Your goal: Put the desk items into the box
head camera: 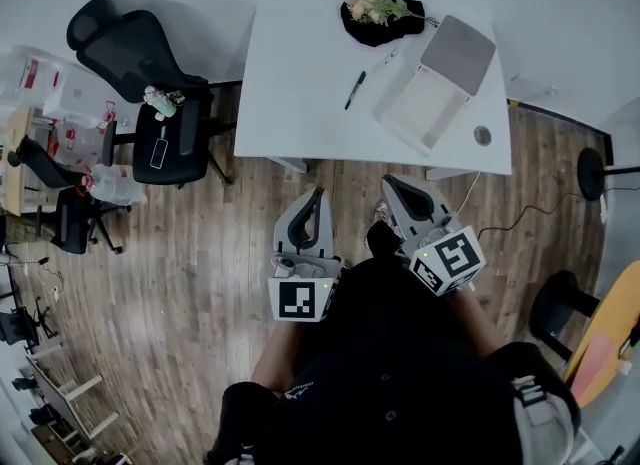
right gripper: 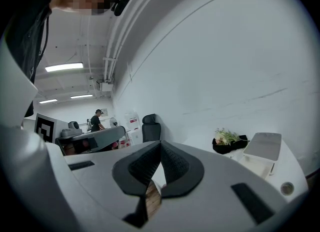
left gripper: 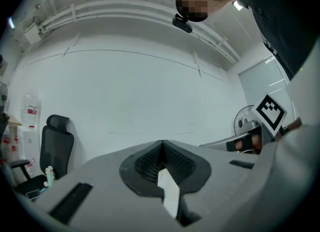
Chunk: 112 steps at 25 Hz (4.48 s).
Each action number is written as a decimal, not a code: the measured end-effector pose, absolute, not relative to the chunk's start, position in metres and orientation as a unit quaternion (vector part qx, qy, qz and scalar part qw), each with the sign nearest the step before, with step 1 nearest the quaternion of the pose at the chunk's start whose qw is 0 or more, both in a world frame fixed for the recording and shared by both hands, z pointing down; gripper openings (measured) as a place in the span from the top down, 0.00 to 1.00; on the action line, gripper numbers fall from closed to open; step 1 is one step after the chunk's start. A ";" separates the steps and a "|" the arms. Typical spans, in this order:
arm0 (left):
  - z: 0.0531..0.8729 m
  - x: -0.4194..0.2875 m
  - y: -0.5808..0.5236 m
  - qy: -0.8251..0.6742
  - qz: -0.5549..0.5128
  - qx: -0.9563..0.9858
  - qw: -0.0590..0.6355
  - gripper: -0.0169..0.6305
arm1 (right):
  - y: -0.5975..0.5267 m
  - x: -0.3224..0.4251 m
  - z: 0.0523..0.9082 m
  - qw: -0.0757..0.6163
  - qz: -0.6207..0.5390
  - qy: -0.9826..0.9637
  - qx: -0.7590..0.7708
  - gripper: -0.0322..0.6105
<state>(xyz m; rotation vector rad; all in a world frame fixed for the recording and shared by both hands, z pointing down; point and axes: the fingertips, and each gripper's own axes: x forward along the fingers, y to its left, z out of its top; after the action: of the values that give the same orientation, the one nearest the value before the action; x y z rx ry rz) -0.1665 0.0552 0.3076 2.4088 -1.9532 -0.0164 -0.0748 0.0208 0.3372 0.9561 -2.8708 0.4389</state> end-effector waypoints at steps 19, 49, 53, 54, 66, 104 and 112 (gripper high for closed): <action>0.323 -0.112 -0.053 -0.642 -0.012 0.767 0.023 0.96 | -0.085 -0.013 0.339 0.043 0.128 -0.941 0.310 0.95; 0.427 -0.109 -0.214 -0.426 0.064 0.896 0.108 0.96 | -0.162 0.005 0.352 0.043 0.147 -0.807 0.570 0.95; 0.467 -0.118 -0.225 -0.419 0.113 0.894 0.111 0.96 | -0.169 -0.002 0.356 0.044 0.152 -0.796 0.585 0.95; 0.478 -0.121 -0.227 -0.415 0.124 0.894 0.114 0.96 | -0.171 -0.004 0.358 0.045 0.153 -0.793 0.588 0.95; 0.583 -0.146 -0.253 -0.411 0.199 0.867 0.199 0.96 | -0.177 -0.009 0.374 0.057 0.171 -0.755 0.631 0.95; 0.719 -0.168 -0.269 -0.415 0.352 0.784 0.299 0.91 | -0.169 -0.006 0.397 0.082 0.192 -0.715 0.667 0.95; 0.688 -0.178 -0.267 -0.434 0.313 0.792 0.295 0.91 | -0.165 -0.009 0.398 0.082 0.193 -0.727 0.654 0.95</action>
<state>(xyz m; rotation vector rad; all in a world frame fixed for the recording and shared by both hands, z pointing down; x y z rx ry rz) -0.1777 -0.2673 0.6881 2.1066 -1.1551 0.8340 -0.0089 -0.1649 0.3979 1.9549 -2.1713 0.5763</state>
